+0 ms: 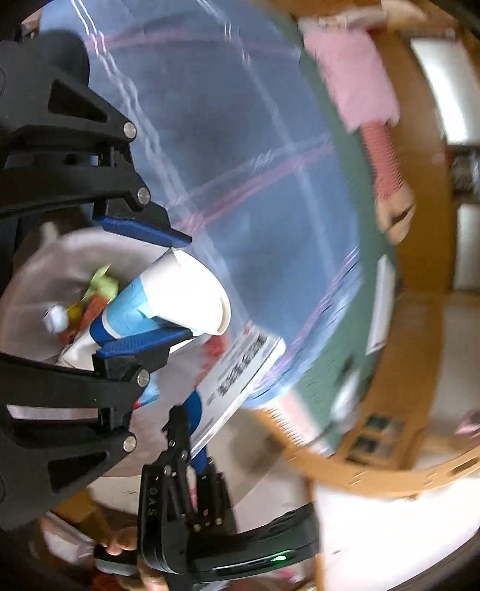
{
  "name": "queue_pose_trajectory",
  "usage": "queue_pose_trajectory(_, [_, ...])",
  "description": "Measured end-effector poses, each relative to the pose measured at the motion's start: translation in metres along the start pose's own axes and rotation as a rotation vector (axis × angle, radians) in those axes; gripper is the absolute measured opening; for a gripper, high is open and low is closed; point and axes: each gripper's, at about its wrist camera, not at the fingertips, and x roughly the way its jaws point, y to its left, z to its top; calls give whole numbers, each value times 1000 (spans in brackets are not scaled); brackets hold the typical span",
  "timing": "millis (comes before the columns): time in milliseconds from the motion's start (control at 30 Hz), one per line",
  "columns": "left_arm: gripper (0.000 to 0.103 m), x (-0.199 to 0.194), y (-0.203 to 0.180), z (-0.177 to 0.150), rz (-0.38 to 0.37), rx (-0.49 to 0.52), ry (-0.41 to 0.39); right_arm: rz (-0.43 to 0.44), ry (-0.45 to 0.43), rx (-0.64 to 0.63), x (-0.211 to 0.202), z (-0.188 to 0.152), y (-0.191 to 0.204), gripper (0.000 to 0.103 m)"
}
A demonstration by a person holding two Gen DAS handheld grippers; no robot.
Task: Collect trash
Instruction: 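Carry the cup and box to the trash bag and open both grippers over it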
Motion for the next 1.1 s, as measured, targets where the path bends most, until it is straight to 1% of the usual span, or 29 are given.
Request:
queue_pose_trajectory(33, [45,9,-5,-3,-5,18,27,-7,16,0,6,-4,0,24])
queue_pose_trajectory(133, [46,23,-7,-8,-32,25,75,-31,73,11,23,-8,1,24])
queue_pose_trajectory(233, [47,32,-10,-9,-44,30,103,-48,98,24,31,-9,1,26])
queue_pose_trajectory(267, [54,35,-10,-8,-48,29,110,-60,109,32,32,-10,0,26])
queue_pose_trajectory(300, [62,37,-11,-9,-56,28,120,-68,121,35,34,-10,-1,34])
queue_pose_trajectory(333, [75,38,-13,-8,-61,30,121,-81,129,37,35,-11,-2,48])
queue_pose_trajectory(367, [79,36,-13,-8,-64,34,113,-106,125,38,32,-10,-3,56])
queue_pose_trajectory(400, [81,33,-15,-8,-67,36,107,-124,115,39,29,-9,-3,68])
queue_pose_trajectory(433, [84,31,-15,-8,-69,34,98,-131,106,40,26,-8,-3,71])
queue_pose_trajectory(467, [88,29,-13,-8,-62,26,91,-142,90,50,21,-5,-4,71])
queue_pose_trajectory(500, [88,27,-13,-7,-52,18,87,-153,80,58,17,-3,-5,71])
queue_pose_trajectory(533, [88,24,-10,-7,-24,1,80,-170,63,71,13,-1,-6,72])
queue_pose_trajectory(600, [90,15,-4,-4,57,-30,63,-208,-5,112,-2,3,-4,75])
queue_pose_trajectory(633, [91,10,-1,-3,116,-52,51,-228,-48,134,-10,5,-2,77])
queue_pose_trajectory(667, [93,2,4,-1,199,-81,34,-264,-133,163,-26,7,4,79])
queue_pose_trajectory(700, [93,-7,8,0,255,-105,11,-273,-184,172,-35,7,7,84])
queue_pose_trajectory(733, [94,-17,11,2,293,-125,-16,-280,-249,178,-46,6,13,89])
queue_pose_trajectory(767, [96,-34,14,3,348,-155,-68,-288,-341,172,-63,5,23,91])
queue_pose_trajectory(800, [99,-44,16,4,372,-169,-99,-295,-393,160,-72,4,30,96])
queue_pose_trajectory(833, [99,-56,15,5,398,-181,-137,-301,-434,149,-79,3,35,99])
queue_pose_trajectory(867, [99,-70,15,5,426,-193,-182,-312,-495,129,-90,1,44,100])
queue_pose_trajectory(933, [99,-97,11,7,461,-201,-263,-334,-567,97,-103,-1,57,100])
queue_pose_trajectory(967, [100,-107,9,8,470,-202,-294,-332,-611,73,-109,-5,67,100])
queue_pose_trajectory(1000, [100,-114,6,8,476,-202,-316,-325,-636,65,-113,-5,71,100])
queue_pose_trajectory(1067, [100,-125,2,8,478,-202,-349,-326,-702,34,-118,-13,83,100])
queue_pose_trajectory(1100, [100,-129,0,8,472,-202,-357,-340,-711,22,-118,-14,88,100])
